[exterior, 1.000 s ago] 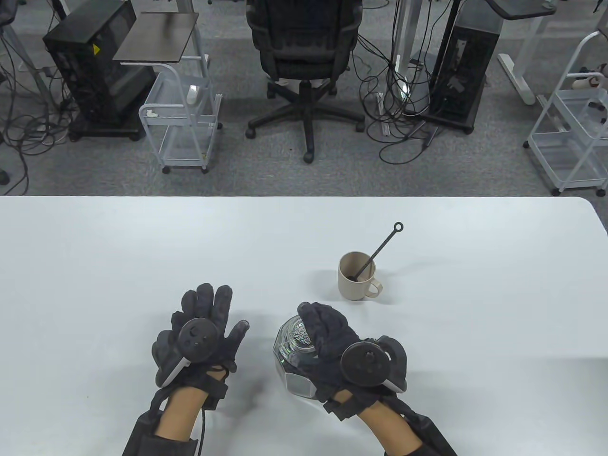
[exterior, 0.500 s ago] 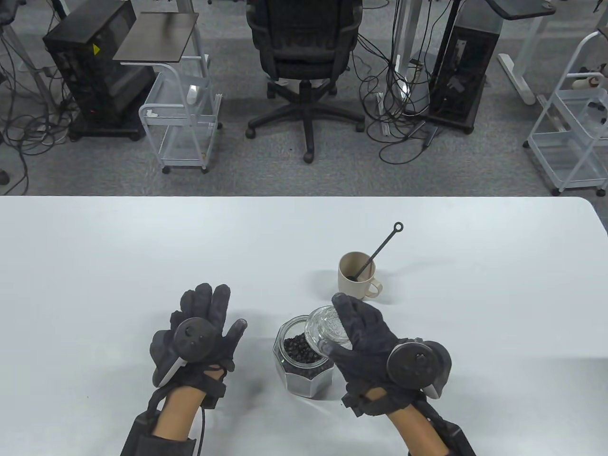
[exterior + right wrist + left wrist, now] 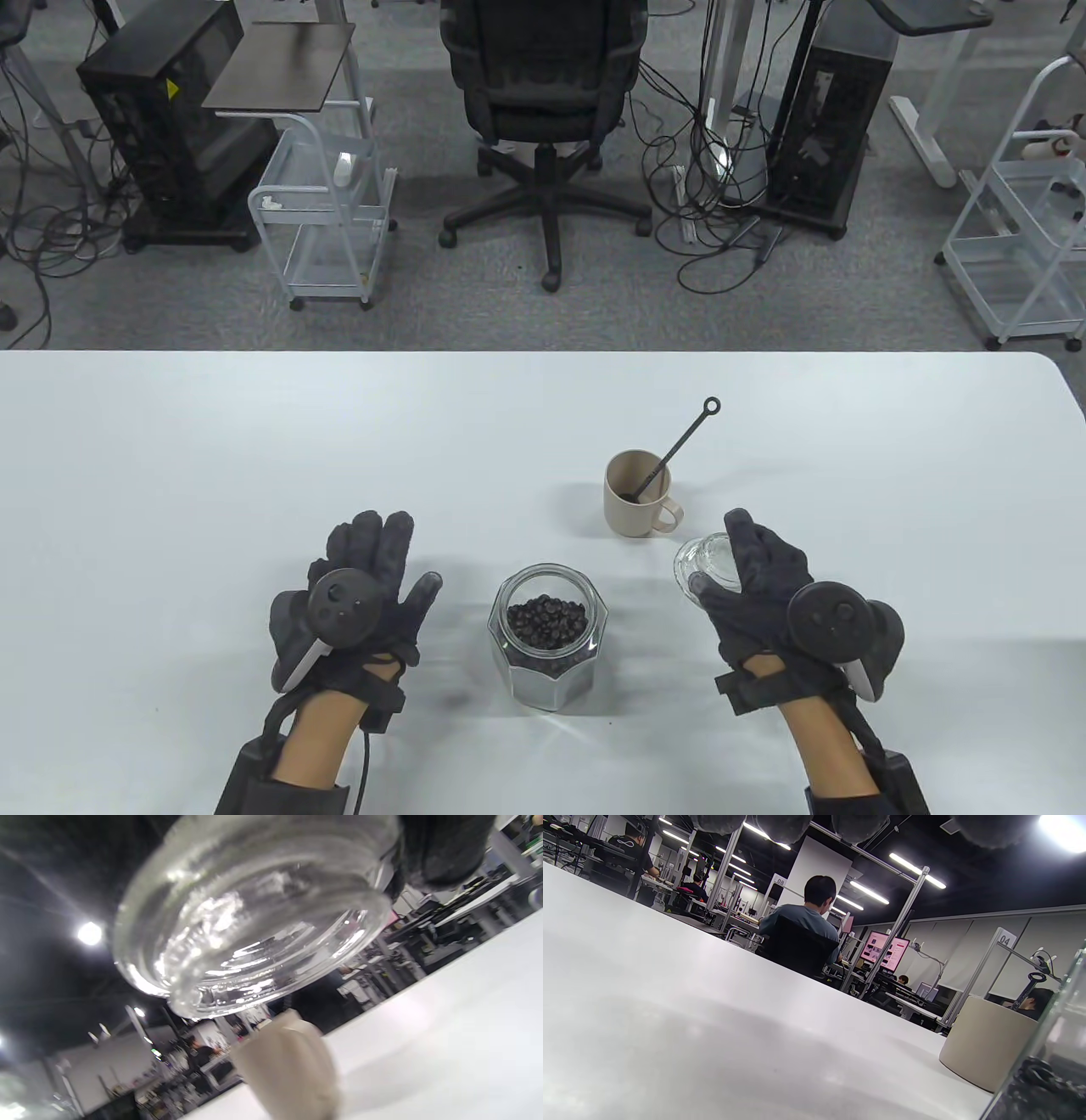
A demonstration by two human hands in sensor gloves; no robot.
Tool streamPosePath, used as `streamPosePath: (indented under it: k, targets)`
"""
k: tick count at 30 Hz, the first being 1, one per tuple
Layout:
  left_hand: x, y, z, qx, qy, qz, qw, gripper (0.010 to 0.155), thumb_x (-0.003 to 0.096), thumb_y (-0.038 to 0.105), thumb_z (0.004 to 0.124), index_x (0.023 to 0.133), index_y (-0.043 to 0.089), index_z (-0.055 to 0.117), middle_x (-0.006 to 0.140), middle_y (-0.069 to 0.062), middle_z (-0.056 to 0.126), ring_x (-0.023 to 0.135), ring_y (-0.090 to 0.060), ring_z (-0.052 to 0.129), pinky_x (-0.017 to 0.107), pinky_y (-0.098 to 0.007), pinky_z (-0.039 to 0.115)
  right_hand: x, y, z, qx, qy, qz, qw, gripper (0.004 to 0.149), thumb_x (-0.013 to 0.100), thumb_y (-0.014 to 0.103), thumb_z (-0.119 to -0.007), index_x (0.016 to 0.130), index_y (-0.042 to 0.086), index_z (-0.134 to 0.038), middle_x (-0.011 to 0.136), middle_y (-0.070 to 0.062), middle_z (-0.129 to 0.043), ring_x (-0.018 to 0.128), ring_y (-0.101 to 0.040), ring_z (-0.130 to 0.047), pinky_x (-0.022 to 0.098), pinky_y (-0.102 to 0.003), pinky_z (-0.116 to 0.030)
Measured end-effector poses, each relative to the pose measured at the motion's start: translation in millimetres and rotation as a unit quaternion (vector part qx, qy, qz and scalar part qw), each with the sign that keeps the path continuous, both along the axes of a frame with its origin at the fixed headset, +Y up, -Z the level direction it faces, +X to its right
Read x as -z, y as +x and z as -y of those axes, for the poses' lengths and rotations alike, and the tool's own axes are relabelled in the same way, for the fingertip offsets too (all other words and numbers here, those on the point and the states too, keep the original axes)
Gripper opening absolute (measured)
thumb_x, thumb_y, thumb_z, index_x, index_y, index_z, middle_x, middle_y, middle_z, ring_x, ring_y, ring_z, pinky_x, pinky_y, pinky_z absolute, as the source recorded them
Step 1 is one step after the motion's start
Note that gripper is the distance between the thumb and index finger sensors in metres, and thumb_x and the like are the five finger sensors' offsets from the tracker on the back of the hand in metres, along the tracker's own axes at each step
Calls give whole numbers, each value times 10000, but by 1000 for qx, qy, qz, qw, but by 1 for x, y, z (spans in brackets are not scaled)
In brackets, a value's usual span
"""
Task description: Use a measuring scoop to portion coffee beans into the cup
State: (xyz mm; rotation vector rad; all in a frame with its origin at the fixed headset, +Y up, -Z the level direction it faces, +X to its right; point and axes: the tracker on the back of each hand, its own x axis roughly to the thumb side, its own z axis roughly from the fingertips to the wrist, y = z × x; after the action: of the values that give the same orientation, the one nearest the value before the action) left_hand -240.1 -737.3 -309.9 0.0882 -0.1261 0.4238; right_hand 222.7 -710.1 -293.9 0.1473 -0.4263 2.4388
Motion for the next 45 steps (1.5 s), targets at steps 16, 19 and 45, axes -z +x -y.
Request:
streamPosePath:
  k: [16,19,45]
  targets:
    - [-1,-2,3,-14,-10,0,1000,804,467,694,555,1136,285,377,1202,-164,358,1086,-561,375,667,-772,366,14,12,41,-35,-148,33,988,783,393,372,-971,1023,80,-610,976,-313,-604,879,-660,-658,565,-713,-650]
    - [-1,-2,2,-19,-7,0,1000,804,468,693,555,1137,284,377,1202,-163,359,1087,-561,376,668,-771,365,15,11,43,-43,-156,32,986,784,391,366,-972,1024,82,-607,980,-310,-598,885,-659,-652,567,-717,-645]
    - [-2,-1,0,-24,-7,3,1000,802,470,692,555,1137,282,380,1202,-165,363,1087,-561,381,668,-771,366,8,2,48,-85,-205,39,974,799,421,380,-924,1050,89,-527,1022,-309,-482,908,-679,-550,566,-742,-571]
